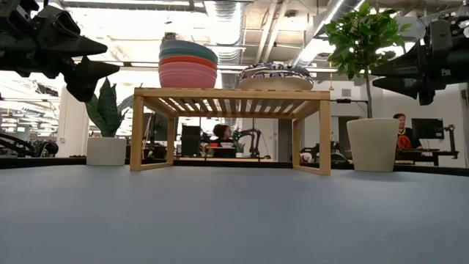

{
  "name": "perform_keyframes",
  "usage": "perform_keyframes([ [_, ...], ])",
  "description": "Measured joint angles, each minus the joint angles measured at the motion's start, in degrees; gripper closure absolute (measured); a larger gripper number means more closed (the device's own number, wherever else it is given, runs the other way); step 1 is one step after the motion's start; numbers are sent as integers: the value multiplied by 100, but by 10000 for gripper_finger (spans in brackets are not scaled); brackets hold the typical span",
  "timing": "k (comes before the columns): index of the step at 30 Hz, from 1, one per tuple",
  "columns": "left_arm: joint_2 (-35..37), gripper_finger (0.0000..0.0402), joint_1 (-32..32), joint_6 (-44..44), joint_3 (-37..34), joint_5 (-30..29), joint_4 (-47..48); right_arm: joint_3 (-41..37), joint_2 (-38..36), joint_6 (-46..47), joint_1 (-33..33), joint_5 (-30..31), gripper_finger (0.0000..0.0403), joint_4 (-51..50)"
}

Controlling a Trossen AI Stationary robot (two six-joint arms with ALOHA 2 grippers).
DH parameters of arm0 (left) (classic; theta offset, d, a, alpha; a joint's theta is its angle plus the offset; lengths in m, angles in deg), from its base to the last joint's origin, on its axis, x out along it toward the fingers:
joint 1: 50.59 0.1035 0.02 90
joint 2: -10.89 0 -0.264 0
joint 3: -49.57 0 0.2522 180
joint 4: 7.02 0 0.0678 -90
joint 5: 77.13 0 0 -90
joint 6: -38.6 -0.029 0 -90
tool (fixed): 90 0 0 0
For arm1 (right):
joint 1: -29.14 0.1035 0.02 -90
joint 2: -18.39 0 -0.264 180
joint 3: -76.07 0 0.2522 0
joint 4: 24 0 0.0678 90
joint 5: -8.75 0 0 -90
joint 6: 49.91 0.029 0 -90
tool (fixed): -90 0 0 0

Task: Place and stack bowls onto a shelf
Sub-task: Return to Home Position

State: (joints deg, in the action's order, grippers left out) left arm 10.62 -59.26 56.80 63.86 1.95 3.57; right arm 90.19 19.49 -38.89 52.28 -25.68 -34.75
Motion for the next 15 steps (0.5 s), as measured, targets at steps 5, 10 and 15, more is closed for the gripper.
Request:
perform_keyframes([
  [5,1,209,1,0,0,0,-1,0,1,-2,1,2,177,1],
  [10,0,209,0,0,0,0,-1,0,0,0,0,2,177,0],
  [15,1,209,1,0,0,0,0,0,1,-1,0,2,177,1],
])
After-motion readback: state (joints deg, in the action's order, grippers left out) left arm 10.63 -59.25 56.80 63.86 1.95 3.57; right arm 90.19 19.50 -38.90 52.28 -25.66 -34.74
